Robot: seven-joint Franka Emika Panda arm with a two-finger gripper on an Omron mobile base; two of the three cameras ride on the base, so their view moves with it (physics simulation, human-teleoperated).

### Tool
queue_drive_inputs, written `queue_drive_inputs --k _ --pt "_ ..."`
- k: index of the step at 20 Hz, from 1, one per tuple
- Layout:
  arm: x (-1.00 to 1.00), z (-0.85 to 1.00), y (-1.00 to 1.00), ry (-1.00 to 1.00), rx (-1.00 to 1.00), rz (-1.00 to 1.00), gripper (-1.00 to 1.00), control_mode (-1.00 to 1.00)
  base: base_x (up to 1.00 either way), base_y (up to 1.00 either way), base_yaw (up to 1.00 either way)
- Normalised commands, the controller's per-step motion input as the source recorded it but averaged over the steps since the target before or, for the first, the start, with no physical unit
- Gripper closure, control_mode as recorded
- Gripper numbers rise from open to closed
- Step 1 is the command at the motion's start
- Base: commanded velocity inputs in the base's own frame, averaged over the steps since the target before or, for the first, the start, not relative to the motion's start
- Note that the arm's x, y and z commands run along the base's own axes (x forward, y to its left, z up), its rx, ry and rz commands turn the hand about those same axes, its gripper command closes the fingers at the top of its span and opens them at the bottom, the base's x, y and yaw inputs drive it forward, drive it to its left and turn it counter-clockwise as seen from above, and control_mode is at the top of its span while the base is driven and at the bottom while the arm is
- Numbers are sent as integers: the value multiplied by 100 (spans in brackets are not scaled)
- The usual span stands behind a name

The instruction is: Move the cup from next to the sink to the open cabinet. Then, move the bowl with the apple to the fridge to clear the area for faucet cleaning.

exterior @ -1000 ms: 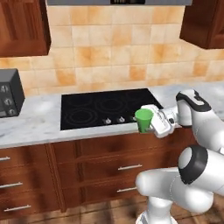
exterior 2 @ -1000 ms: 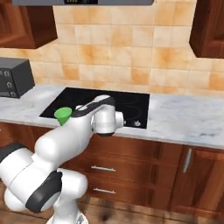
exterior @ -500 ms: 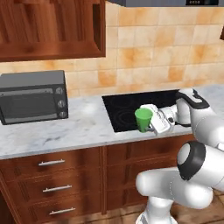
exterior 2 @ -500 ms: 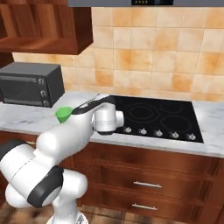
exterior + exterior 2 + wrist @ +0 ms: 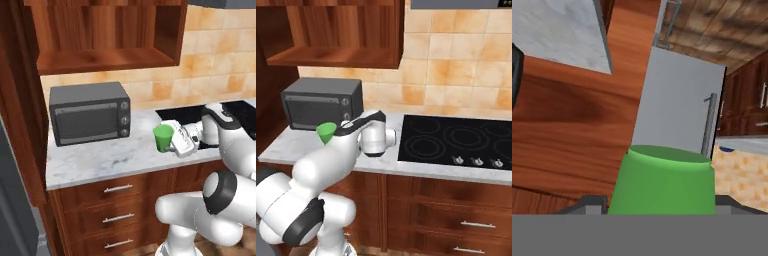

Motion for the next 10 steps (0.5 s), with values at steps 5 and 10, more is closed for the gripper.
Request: queue_drive_inputs --k 5,10 --pt "0 0 0 0 0 0 100 100 82 33 -8" --pt "0 0 0 0 0 0 100 100 89 9 -12"
